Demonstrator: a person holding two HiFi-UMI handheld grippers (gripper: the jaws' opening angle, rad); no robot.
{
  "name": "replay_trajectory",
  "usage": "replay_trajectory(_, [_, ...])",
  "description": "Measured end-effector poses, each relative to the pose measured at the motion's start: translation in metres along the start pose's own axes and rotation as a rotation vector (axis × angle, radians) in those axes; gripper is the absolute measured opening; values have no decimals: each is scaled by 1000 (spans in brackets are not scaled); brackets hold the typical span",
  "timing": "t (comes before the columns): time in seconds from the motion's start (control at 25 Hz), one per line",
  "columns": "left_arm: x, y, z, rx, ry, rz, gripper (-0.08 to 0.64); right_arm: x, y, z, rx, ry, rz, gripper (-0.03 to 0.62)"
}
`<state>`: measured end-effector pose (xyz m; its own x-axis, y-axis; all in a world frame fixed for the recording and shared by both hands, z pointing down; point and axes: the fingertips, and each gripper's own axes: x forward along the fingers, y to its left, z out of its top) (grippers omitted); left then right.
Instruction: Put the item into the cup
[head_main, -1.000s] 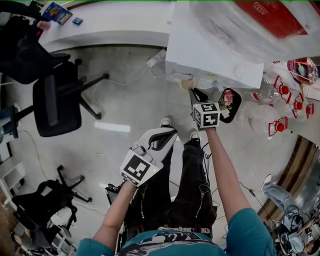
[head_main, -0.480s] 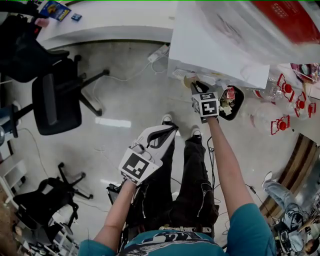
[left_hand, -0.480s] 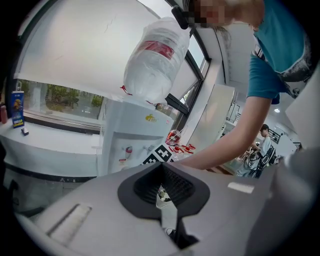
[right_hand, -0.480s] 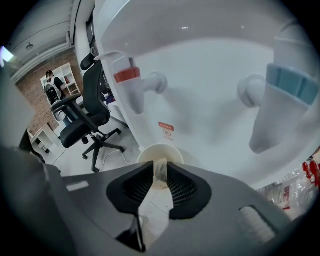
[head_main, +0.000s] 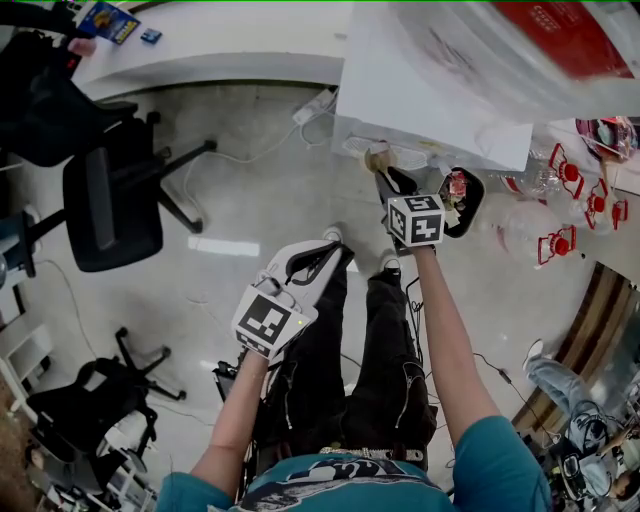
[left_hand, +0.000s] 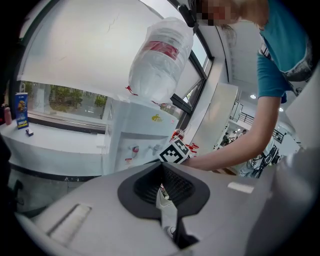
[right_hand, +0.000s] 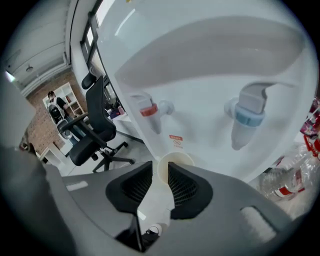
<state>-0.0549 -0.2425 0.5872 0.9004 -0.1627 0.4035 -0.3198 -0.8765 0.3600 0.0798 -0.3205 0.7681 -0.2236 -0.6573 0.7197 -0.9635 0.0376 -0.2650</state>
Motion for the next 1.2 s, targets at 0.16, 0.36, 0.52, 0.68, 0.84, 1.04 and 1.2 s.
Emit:
replay_trajectory(0.16, [1,2,14,20,-18,2,11,-35,18,12,56,-79,29,94])
replay_trajectory(0.36, [1,-10,39,43,-43,-31,11,-90,44,28,97,-158,65,84])
replay_trajectory(0.52, [-5,-25,51,80,-53,-66,11,-141,74,53,114,-245,102,84])
replay_trajectory(0.68, [-17,-36,60,87,-53,-86,11,-186,99,74,96,-314,127,77])
replay_trajectory(0.84, [-28,-46,70,87,-53,-104,11,-221,111,88,96,-361,130,71])
replay_trajectory(1.04, [-40,-62,89,77,-53,-118,11,-249,119,94,106,-401,119,63])
replay_trajectory(1.2, [-46,-64,90,87,-46,-112,11,-256,135,92,103,-409,140,55])
